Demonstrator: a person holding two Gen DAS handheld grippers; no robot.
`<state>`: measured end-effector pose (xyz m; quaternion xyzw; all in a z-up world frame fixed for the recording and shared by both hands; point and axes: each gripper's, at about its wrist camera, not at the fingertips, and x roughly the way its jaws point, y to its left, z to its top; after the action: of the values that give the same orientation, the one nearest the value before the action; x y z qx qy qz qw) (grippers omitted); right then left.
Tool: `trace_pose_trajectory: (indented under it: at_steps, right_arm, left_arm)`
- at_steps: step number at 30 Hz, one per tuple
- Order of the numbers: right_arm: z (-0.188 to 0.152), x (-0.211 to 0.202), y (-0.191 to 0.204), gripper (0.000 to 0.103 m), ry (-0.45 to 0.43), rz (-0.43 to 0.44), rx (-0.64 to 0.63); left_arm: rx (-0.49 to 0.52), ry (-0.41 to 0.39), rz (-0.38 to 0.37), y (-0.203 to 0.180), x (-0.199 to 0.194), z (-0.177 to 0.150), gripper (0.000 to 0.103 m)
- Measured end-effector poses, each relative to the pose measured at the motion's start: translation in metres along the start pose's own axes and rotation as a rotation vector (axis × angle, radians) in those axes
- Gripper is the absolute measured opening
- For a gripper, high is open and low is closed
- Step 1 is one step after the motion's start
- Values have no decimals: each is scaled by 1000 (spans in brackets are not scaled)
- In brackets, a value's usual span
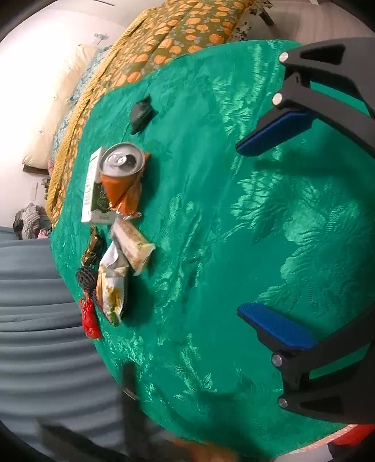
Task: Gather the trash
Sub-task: 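Return to the cloth and grasp the black rope bundle with the left tool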
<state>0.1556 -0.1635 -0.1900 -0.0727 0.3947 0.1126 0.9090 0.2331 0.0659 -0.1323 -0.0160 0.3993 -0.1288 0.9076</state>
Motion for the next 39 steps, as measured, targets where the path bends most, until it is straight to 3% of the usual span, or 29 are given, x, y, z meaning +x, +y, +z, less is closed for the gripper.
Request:
trace_pose_trajectory:
  at_steps: [3, 6, 12, 14, 23, 27, 31, 34, 36, 37, 39]
  right_arm:
    - [0, 6, 2, 98, 30, -13, -8]
    - [-1, 7, 1, 98, 37, -12, -3]
    - [-1, 8, -4, 98, 42, -20, 35]
    - [-2, 8, -5, 98, 42, -18, 37]
    - [-2, 6, -10, 98, 36, -9, 70]
    - [-2, 7, -11, 98, 38, -7, 80]
    - [-3, 6, -12, 98, 39, 1, 87]
    - [-4, 5, -17, 98, 30, 20, 115]
    - [-5, 3, -23, 98, 18, 38, 146]
    - [-5, 2, -27, 98, 11, 48, 166]
    - [-4, 2, -32, 98, 15, 61, 190]
  left_arm:
    - [-29, -24, -8, 7, 21, 29, 98]
    - [-46, 5, -17, 7, 53, 55, 91]
    - [-86, 99, -34, 8, 96, 68, 60]
    - [-92, 108, -70, 7, 100, 68, 35]
    - [-30, 62, -25, 14, 32, 52, 33]
    - [33, 105, -35, 10, -10, 11, 33]
    - [80, 160, -62, -9, -24, -33, 34]
    - [109, 159, -55, -26, -25, -54, 36]
    - [141, 127, -17, -38, -24, -62, 47]
    - [142, 120, -11, -40, -23, -64, 59]
    - [143, 102, 8, -41, -18, -67, 69]
